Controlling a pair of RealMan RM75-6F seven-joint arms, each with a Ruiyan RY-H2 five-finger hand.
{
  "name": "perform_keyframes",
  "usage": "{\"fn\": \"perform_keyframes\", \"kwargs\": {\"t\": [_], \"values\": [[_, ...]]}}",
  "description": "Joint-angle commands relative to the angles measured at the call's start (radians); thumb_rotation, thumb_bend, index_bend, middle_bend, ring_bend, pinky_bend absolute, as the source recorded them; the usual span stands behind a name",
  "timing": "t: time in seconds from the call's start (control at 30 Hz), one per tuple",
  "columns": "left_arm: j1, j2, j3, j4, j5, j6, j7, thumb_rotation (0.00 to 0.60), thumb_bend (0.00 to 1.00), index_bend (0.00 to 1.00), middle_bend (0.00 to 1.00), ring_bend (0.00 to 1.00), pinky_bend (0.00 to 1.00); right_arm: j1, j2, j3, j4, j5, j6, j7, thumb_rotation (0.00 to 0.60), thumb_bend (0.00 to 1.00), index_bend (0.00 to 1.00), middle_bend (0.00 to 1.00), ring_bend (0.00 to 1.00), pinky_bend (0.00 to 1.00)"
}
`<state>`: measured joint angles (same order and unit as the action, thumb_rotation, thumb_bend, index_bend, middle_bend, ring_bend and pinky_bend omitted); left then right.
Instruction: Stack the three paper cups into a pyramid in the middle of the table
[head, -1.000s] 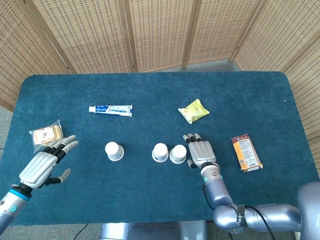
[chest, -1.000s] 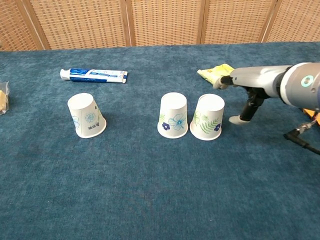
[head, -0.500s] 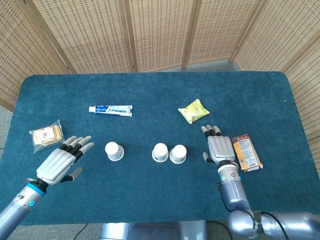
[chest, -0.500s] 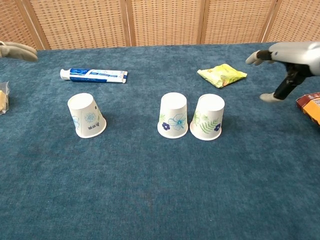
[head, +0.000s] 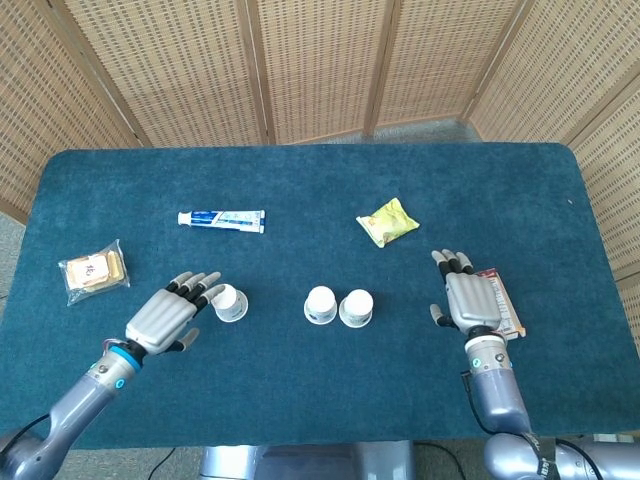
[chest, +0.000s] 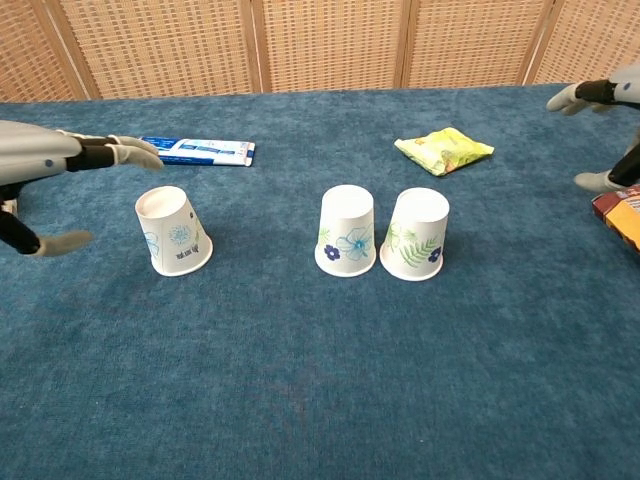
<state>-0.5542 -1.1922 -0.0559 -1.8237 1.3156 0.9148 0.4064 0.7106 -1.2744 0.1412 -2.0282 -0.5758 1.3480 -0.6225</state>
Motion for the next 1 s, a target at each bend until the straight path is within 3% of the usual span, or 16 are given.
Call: {"fn": "perform_keyframes", "kwargs": {"t": [0.03,0.4,0.77,1.0], "values": [[-0.026,-0.037,-0.013,0.027,-0.046,-0.016,0.027,0.600,0.50,0.00,0.00,0.00,0.10,-0.010,0.010,0.002,-0.003,-0.004,-0.006,0.010,0.600,0.42,0.00,0.05,0.04,0.39],[-0.094,-0.131,-0.039,0.100,-0.147,-0.050,0.044,0.600,0.50,0.00,0.00,0.00,0.14,-0.036,0.034,0.007,-0.009,-0.010,-0.015,0.023,0.600,0.42,0.00,0.05,0.04,0.39],[-0.142,-0.169,-0.039,0.146,-0.195,-0.078,0.028,0.600,0.50,0.06,0.00,0.00,0.34,-0.054,0.045,0.016,-0.009,-0.007,-0.019,0.028,0.600,0.42,0.00,0.05,0.04,0.39],[-0.165,-0.171,-0.030,0.154,-0.222,-0.094,0.029,0.600,0.50,0.10,0.00,0.03,0.38,-0.057,0.043,0.021,-0.003,-0.003,-0.025,0.025,0.600,0.42,0.00,0.05,0.04,0.39]]}}
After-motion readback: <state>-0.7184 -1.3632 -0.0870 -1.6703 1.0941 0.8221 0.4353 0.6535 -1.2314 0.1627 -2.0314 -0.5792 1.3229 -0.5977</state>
